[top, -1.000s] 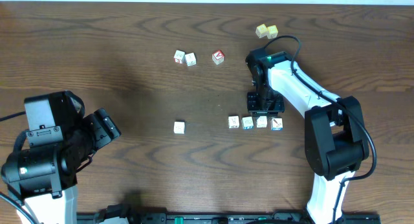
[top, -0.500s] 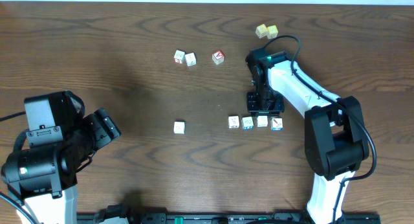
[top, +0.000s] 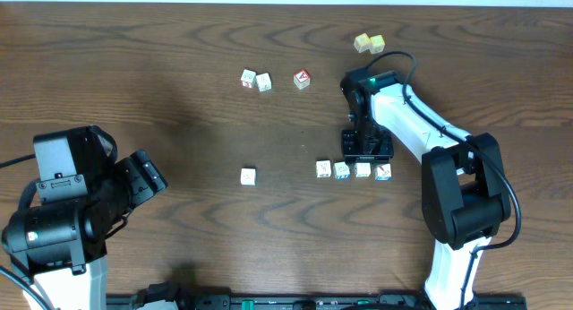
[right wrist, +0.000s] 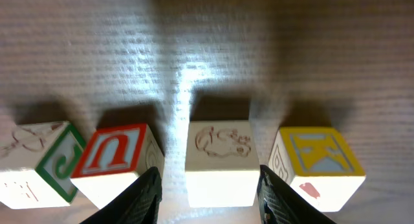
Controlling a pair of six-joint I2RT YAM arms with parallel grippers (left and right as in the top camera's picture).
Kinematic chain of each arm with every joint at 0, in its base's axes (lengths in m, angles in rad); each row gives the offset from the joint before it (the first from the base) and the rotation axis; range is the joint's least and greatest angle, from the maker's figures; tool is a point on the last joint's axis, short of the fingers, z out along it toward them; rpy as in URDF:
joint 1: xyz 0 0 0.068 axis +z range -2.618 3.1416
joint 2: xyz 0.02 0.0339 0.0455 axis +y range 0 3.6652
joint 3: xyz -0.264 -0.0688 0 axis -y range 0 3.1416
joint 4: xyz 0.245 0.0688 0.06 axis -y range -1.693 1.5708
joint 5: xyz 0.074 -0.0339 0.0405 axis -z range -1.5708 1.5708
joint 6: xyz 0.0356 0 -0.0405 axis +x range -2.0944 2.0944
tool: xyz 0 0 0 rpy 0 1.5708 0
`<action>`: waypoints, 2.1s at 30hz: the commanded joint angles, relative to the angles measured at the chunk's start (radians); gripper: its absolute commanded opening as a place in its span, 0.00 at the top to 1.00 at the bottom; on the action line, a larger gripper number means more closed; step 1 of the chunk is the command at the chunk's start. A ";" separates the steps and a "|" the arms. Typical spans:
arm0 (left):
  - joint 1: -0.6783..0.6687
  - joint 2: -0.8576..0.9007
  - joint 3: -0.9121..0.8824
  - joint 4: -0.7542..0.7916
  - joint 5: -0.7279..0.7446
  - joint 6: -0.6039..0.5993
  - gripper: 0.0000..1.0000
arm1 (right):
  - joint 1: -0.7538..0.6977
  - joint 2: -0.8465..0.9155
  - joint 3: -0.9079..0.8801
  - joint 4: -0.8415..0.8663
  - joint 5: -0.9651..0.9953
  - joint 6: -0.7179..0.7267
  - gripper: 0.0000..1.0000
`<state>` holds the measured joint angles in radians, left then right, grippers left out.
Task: Lift 5 blocks
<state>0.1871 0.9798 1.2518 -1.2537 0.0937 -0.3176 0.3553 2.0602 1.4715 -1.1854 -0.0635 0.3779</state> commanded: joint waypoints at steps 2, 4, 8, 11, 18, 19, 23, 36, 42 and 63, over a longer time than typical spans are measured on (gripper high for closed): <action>-0.003 -0.001 0.009 -0.003 -0.016 -0.009 0.14 | -0.002 0.004 0.056 -0.022 -0.008 -0.001 0.54; -0.003 0.000 0.009 -0.003 -0.016 -0.009 0.14 | -0.002 0.004 0.080 -0.042 -0.005 -0.001 0.54; -0.003 0.000 0.009 -0.003 -0.016 -0.009 0.14 | -0.003 0.004 0.134 -0.091 -0.005 -0.001 0.54; -0.003 0.000 0.009 -0.003 -0.016 -0.009 0.14 | 0.000 0.004 0.167 -0.119 -0.019 -0.001 0.54; -0.003 -0.001 0.009 -0.003 -0.016 -0.009 0.14 | 0.042 0.004 0.173 -0.060 -0.140 -0.019 0.66; -0.003 -0.001 0.009 -0.003 -0.016 -0.009 0.14 | 0.054 0.004 0.173 -0.047 -0.147 -0.019 0.69; -0.003 -0.001 0.009 -0.003 -0.016 -0.009 0.14 | 0.118 0.005 0.167 0.006 -0.154 -0.019 0.85; -0.003 -0.001 0.009 -0.003 -0.016 -0.009 0.14 | 0.294 0.006 0.067 0.181 -0.043 0.177 0.99; -0.003 -0.001 0.009 -0.003 -0.016 -0.009 0.14 | 0.297 0.006 0.016 0.209 0.031 0.251 0.99; -0.003 0.000 0.009 -0.003 -0.016 -0.009 0.14 | 0.290 0.007 0.003 0.184 0.146 0.325 0.99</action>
<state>0.1871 0.9798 1.2518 -1.2537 0.0937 -0.3176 0.6510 2.0602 1.4834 -0.9985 0.0551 0.6811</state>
